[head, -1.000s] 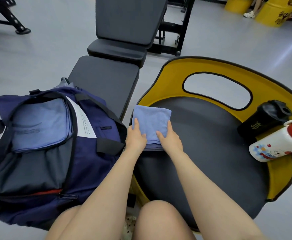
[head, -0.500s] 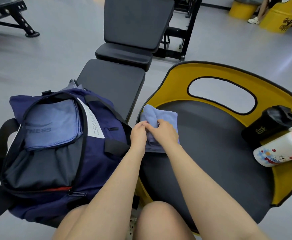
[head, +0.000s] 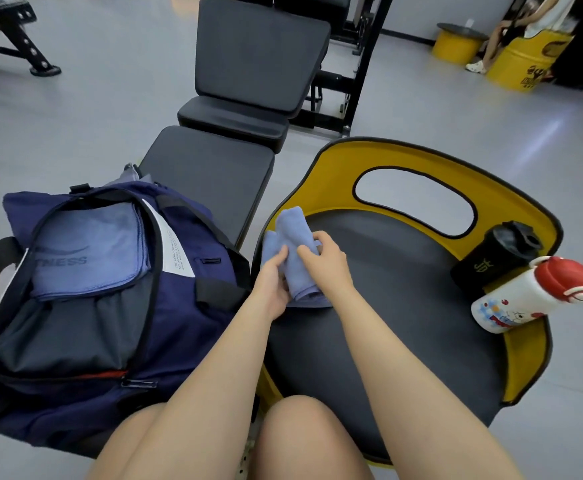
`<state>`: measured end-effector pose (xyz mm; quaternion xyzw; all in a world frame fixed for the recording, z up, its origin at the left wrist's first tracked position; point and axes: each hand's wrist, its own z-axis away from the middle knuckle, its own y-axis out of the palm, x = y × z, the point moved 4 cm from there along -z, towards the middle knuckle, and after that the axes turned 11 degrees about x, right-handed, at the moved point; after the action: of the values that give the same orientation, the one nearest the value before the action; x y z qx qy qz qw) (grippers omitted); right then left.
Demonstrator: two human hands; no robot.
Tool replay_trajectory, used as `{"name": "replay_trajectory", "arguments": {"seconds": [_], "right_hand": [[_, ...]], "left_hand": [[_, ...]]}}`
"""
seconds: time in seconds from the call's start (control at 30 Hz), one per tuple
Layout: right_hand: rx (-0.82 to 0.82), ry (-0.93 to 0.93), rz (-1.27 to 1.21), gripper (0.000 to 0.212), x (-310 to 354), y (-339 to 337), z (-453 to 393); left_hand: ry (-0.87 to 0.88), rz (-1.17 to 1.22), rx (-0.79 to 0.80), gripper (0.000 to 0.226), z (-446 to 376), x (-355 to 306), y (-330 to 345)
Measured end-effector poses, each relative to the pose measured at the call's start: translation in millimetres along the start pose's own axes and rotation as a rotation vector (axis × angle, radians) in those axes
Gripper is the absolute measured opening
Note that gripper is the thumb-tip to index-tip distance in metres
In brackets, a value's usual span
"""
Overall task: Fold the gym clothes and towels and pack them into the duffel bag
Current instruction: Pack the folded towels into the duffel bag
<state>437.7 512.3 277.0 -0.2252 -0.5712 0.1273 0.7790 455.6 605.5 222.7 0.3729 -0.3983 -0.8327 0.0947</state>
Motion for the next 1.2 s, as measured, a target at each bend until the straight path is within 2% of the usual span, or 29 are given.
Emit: {"name": "replay_trajectory", "arguments": {"seconds": [0.13, 0.33, 0.53, 0.67, 0.83, 0.87, 1.0, 1.07, 1.13, 1.2], "right_hand": [[0.021, 0.012, -0.037, 0.017, 0, -7, 3], [-0.049, -0.069, -0.009, 0.042, 14, -2, 9], [0.086, -0.064, -0.294, 0.065, 52, 10, 15], [0.13, -0.175, -0.394, 0.037, 91, 14, 28], [0.161, -0.283, -0.469, 0.034, 140, 23, 43], [0.166, -0.298, -0.474, 0.033, 149, 27, 45], [0.165, -0.302, -0.396, 0.035, 171, 55, 42], [0.174, -0.257, -0.338, 0.034, 172, 75, 37], [0.196, -0.215, -0.303, 0.03, 171, 97, 34], [0.207, -0.199, -0.273, 0.024, 170, 117, 33]], "left_hand": [[0.035, -0.015, 0.05, 0.041, 7, -4, 2], [0.168, -0.179, -0.046, 0.044, 33, -26, 6], [0.315, -0.247, -0.052, 0.04, 75, -67, 17], [0.378, -0.347, -0.025, 0.034, 111, -98, 25], [0.519, -0.506, 0.007, 0.037, 158, -135, 27], [0.566, -0.562, -0.039, 0.035, 167, -143, 22], [0.696, -0.921, -0.392, 0.029, 199, -174, -16], [0.686, -1.171, -0.558, 0.031, 213, -185, -38], [0.624, -1.566, -0.739, 0.037, 224, -192, -58], [0.54, -1.784, -0.824, 0.041, 230, -196, -77]]}}
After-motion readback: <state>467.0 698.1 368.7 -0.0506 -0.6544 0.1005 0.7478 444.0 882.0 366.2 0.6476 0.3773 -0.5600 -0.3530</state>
